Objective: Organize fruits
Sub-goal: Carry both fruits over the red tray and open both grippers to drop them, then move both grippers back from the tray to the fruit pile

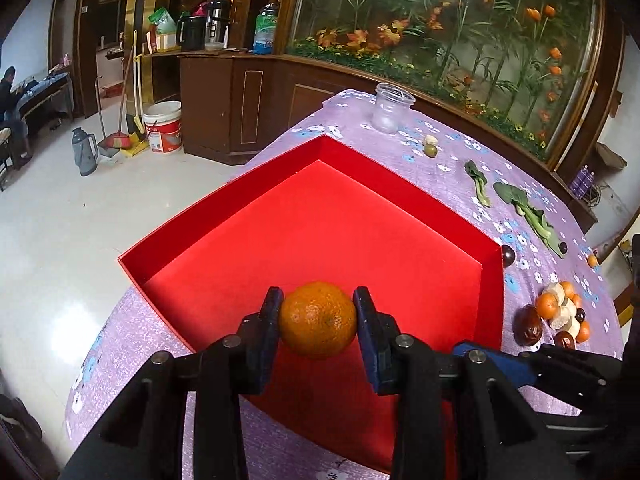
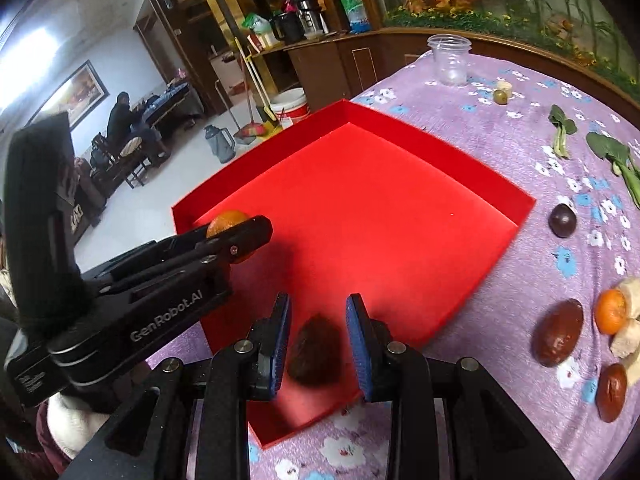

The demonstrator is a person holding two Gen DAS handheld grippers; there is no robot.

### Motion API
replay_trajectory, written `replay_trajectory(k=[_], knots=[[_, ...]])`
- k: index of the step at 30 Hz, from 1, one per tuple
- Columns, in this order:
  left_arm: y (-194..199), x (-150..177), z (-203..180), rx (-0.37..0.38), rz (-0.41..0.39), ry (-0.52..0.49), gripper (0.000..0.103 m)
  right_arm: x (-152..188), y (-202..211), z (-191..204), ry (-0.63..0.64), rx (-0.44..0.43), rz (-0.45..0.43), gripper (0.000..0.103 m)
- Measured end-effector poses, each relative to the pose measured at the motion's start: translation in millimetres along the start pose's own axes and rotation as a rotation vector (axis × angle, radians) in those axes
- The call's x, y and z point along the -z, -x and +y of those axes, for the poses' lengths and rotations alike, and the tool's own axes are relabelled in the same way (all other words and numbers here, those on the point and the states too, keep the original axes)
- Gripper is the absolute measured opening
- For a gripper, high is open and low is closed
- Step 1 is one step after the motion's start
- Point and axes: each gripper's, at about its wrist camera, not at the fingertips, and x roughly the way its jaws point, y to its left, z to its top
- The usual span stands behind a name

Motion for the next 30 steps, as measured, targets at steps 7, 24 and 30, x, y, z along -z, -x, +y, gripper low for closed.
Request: replay_trajectory(k=[7, 24, 30], knots=[[6, -1, 0, -0.003, -0.013, 0.01, 0.048, 1, 11, 0, -0.001, 0.019, -0.032, 0.038], [61, 10, -75, -0.062, -0.144, -0.218, 0.069, 41, 124, -43, -0.121, 0.259, -0.366, 0.094], [76, 19, -102, -0.053, -0.162, -0.282, 0.073, 64, 157, -78, -0.221, 0.311, -0.413, 0.097]])
